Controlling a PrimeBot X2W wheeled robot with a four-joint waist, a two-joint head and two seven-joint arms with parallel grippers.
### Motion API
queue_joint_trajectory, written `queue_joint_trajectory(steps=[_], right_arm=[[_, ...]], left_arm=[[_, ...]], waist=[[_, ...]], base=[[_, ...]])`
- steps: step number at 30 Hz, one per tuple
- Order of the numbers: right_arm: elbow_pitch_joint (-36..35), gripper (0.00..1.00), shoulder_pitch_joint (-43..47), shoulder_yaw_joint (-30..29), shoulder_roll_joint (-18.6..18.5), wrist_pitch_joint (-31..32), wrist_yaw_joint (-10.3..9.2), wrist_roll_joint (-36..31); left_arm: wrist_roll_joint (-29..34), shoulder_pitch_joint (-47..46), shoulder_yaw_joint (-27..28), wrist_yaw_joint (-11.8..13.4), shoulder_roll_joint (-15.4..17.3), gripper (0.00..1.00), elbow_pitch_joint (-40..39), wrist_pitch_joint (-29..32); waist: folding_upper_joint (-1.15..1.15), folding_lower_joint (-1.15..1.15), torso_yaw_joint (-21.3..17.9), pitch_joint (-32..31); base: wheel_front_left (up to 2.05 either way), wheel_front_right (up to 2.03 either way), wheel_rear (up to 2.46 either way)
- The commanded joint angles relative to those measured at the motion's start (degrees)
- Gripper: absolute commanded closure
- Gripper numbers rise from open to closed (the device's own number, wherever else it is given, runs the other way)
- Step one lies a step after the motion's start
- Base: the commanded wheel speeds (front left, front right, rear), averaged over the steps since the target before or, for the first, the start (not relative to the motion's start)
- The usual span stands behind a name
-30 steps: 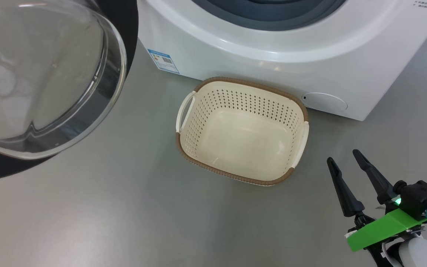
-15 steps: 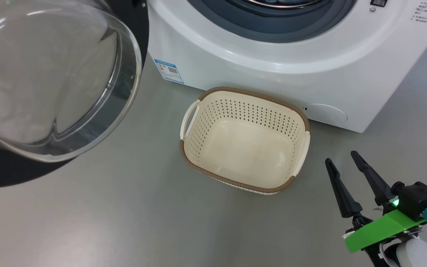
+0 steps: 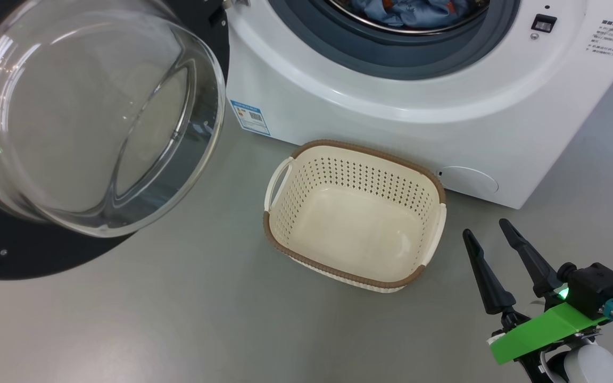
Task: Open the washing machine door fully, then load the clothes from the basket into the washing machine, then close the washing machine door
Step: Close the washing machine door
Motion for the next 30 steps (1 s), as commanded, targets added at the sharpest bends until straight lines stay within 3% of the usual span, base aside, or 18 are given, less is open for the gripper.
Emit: queue_joint_trajectory(steps=[1, 30], right_arm=[[-1.2, 0.00, 1.1, 1.1, -0.1, -0.3, 0.08, 0.3], [-1.2, 0.00, 4.3, 0.1, 0.8, -0.3, 0.08, 0.5]], left_arm=[[-0.7, 1.4, 0.7, -0.2, 2.0, 1.00, -1.7, 1.5], [-4.6, 12.7, -2.1, -0.2, 1.7, 1.00, -23.8, 9.7]], waist=[[0.00, 0.00, 0.0, -0.3], [0.00, 0.00, -0.1, -5.6]], base=[[0.00, 0.00, 0.00], [0.00, 0.00, 0.00]])
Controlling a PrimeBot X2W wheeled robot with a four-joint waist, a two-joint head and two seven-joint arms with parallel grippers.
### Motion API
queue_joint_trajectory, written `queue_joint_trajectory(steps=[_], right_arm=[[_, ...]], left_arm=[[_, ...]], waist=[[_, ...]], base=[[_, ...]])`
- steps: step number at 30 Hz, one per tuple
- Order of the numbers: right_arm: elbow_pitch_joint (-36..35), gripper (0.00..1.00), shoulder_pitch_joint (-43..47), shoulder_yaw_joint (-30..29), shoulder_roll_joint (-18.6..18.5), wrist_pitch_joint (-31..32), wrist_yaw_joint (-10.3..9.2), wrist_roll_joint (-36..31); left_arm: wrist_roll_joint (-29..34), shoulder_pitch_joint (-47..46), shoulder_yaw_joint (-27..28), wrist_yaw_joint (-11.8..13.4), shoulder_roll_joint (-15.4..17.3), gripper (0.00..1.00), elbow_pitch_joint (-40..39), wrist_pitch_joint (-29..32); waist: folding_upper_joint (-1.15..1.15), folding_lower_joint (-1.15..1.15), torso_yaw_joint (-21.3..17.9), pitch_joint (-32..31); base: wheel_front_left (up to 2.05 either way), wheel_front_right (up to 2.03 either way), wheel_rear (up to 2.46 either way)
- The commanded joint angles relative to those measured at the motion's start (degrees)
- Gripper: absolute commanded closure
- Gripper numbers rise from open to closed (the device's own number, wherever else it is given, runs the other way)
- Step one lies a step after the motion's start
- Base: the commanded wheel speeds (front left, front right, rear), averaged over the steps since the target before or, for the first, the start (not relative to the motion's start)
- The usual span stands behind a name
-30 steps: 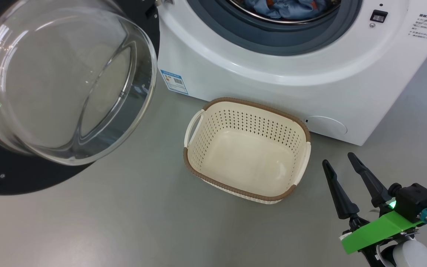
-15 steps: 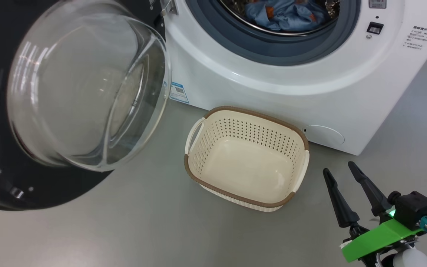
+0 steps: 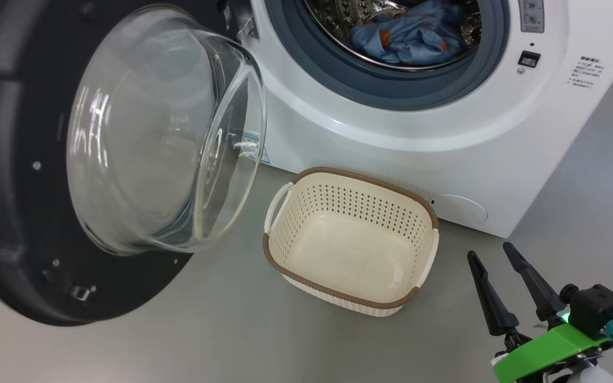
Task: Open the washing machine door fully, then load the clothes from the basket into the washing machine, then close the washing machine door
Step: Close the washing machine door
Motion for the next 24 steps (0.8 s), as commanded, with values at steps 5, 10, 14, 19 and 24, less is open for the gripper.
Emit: queue_joint_trajectory(steps=[5, 10, 14, 19, 24], right_arm=[[-1.5, 0.00, 1.3, 0.9, 0.1, -0.3, 0.08, 0.4], [-1.5, 0.00, 1.8, 0.5, 0.5, -0.3, 0.08, 0.3], [-1.6, 0.00, 2.1, 0.2, 0.8, -0.3, 0.08, 0.3], [-1.8, 0.00, 2.3, -0.2, 1.3, -0.3, 0.08, 0.3], [-2.0, 0.00, 2.3, -0.7, 1.9, -0.3, 0.08, 0.1]], left_arm=[[-0.6, 0.5, 1.2, -0.2, 2.5, 1.00, -7.2, 2.2], [-0.5, 1.2, 0.3, -0.2, 1.9, 1.00, -11.0, 3.0], [-0.4, 1.3, -0.6, -0.2, 1.1, 1.00, -14.4, 3.6], [-0.1, 1.1, -1.6, -0.2, -0.5, 1.00, -17.9, 3.5], [0.7, 0.2, -2.7, -0.2, -2.3, 1.00, -20.0, 2.6]], waist=[[0.00, 0.00, -0.9, -0.9], [0.00, 0.00, -1.9, -1.6], [0.00, 0.00, -3.2, -1.9], [0.00, 0.00, -5.2, -2.0], [0.00, 0.00, -7.7, -1.5]], base=[[0.00, 0.00, 0.00], [0.00, 0.00, 0.00], [0.00, 0.00, 0.00], [0.00, 0.00, 0.00], [0.00, 0.00, 0.00]])
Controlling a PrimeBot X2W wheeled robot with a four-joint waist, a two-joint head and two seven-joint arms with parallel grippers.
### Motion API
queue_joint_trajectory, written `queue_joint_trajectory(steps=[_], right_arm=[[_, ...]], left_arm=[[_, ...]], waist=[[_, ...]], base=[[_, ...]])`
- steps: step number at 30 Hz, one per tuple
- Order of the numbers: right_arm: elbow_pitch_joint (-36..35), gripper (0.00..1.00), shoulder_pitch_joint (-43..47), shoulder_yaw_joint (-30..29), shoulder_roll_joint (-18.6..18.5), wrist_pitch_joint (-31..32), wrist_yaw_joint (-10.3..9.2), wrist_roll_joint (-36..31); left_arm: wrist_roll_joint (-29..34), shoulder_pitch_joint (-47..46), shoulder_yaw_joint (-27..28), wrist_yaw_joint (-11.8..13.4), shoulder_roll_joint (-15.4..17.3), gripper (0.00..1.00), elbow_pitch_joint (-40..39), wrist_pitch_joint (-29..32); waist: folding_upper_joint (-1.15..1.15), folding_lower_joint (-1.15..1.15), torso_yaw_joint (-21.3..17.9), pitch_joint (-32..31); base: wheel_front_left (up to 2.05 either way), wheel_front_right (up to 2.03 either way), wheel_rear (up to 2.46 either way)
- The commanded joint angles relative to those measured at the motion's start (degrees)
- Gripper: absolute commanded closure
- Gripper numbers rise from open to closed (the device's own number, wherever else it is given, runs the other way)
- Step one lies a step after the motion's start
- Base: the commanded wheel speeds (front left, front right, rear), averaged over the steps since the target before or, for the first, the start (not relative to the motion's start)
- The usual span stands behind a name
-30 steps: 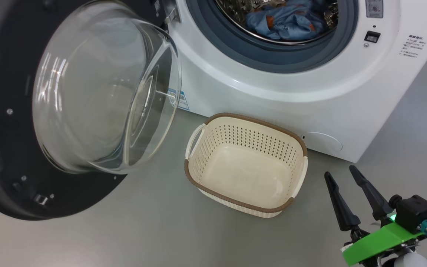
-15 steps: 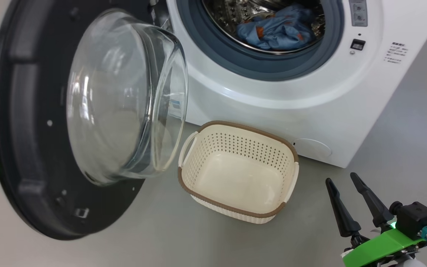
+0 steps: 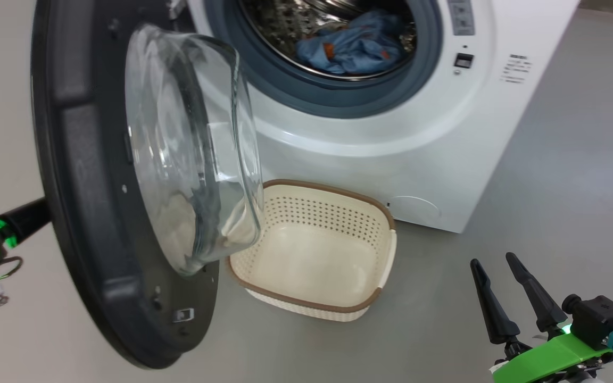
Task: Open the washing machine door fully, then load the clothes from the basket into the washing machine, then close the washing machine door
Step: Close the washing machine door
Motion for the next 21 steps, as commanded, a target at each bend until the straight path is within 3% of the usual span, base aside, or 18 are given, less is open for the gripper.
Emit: queue_joint_trajectory(steps=[1, 21], right_arm=[[-1.6, 0.00, -0.1, 1.1, -0.1, -0.3, 0.08, 0.1], [-2.2, 0.00, -0.6, -0.6, 2.1, -0.3, 0.08, -0.2]], left_arm=[[0.2, -2.4, 2.3, -0.3, 1.7, 1.00, -2.5, -0.5], [1.7, -7.3, -1.7, -0.3, -4.1, 1.00, -4.4, -5.4]], waist=[[0.00, 0.00, -1.5, 0.3], [0.00, 0.00, -14.6, 1.7]], base=[[0.00, 0.00, 0.00], [0.00, 0.00, 0.00]])
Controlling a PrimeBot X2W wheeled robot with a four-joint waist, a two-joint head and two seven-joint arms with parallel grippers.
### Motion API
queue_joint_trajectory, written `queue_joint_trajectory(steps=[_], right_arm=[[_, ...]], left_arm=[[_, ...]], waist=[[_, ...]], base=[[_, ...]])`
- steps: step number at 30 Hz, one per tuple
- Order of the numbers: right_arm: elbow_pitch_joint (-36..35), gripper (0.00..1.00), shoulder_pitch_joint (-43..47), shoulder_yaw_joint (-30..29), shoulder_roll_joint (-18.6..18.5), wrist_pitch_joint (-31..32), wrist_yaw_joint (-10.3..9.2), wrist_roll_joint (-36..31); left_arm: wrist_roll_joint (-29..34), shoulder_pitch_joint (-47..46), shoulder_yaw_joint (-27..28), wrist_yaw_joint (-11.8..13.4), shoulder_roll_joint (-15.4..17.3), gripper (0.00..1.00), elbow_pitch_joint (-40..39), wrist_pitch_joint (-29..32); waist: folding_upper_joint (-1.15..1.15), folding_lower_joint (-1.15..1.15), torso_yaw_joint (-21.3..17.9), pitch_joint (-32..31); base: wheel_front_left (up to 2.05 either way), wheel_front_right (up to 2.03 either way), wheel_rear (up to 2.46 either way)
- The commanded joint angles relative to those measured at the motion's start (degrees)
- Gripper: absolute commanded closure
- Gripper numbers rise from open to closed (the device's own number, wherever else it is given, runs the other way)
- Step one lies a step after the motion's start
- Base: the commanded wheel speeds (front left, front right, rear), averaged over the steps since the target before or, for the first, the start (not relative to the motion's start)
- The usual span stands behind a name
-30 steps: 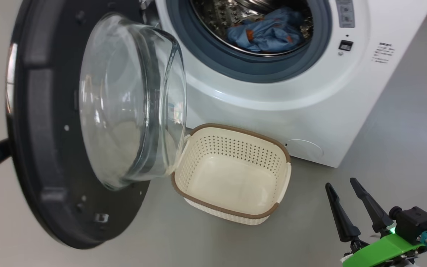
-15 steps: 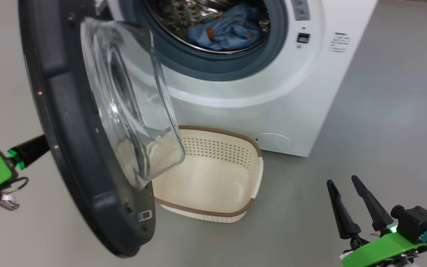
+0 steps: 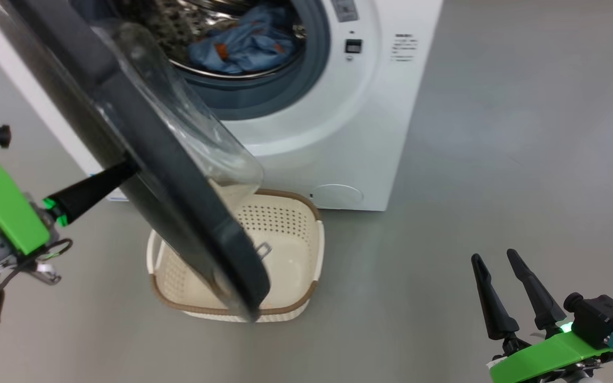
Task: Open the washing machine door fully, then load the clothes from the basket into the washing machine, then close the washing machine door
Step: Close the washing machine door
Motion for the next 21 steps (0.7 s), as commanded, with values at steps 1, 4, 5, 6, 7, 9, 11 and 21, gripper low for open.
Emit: queue_joint_trajectory(steps=[1, 4, 5, 6, 7, 9, 11, 21], right_arm=[[-1.6, 0.00, -0.6, 1.2, -0.3, -0.3, 0.08, -0.2], [-1.7, 0.00, -0.8, 1.1, -0.2, -0.3, 0.08, -0.2], [-1.7, 0.00, -0.8, 1.0, -0.2, -0.3, 0.08, -0.2], [-1.8, 0.00, -0.8, 0.9, -0.1, -0.3, 0.08, -0.2], [-1.8, 0.00, -0.8, 0.9, -0.1, -0.3, 0.08, -0.2], [-1.8, 0.00, -0.8, 0.9, -0.1, -0.3, 0.08, -0.2], [-1.7, 0.00, -0.8, 0.8, -0.1, -0.3, 0.08, -0.2], [-1.6, 0.00, -0.1, 0.6, -0.2, -0.3, 0.08, -0.3]], left_arm=[[0.2, -4.2, 2.0, -0.5, 1.0, 1.00, -2.2, -1.0], [0.5, -4.7, 1.4, -0.5, 0.2, 1.00, -1.8, -1.9], [0.6, -4.7, 1.2, -0.5, 0.0, 1.00, -1.8, -2.1], [0.6, -4.8, 1.0, -0.5, -0.1, 1.00, -1.7, -2.3], [0.6, -4.8, 1.0, -0.5, -0.2, 1.00, -1.6, -2.6], [0.4, -4.7, 1.0, -0.5, -0.3, 1.00, -1.4, -3.2], [0.4, -4.4, 1.0, -0.5, -0.3, 1.00, -1.3, -3.7], [0.3, -1.0, 2.2, -0.5, 0.0, 1.00, -0.4, -7.6]], waist=[[0.00, 0.00, -2.5, 0.6], [0.00, 0.00, -3.4, 0.6], [0.00, 0.00, -3.6, 0.6], [0.00, 0.00, -3.8, 0.6], [0.00, 0.00, -3.9, 0.6], [0.00, 0.00, -4.1, 0.5], [0.00, 0.00, -4.2, 0.3], [0.00, 0.00, -3.0, -1.1]], base=[[0.00, 0.00, 0.00], [0.00, 0.00, 0.00], [0.00, 0.00, 0.00], [0.00, 0.00, 0.00], [0.00, 0.00, 0.00], [0.00, 0.00, 0.00], [0.00, 0.00, 0.00], [0.00, 0.00, 0.00]])
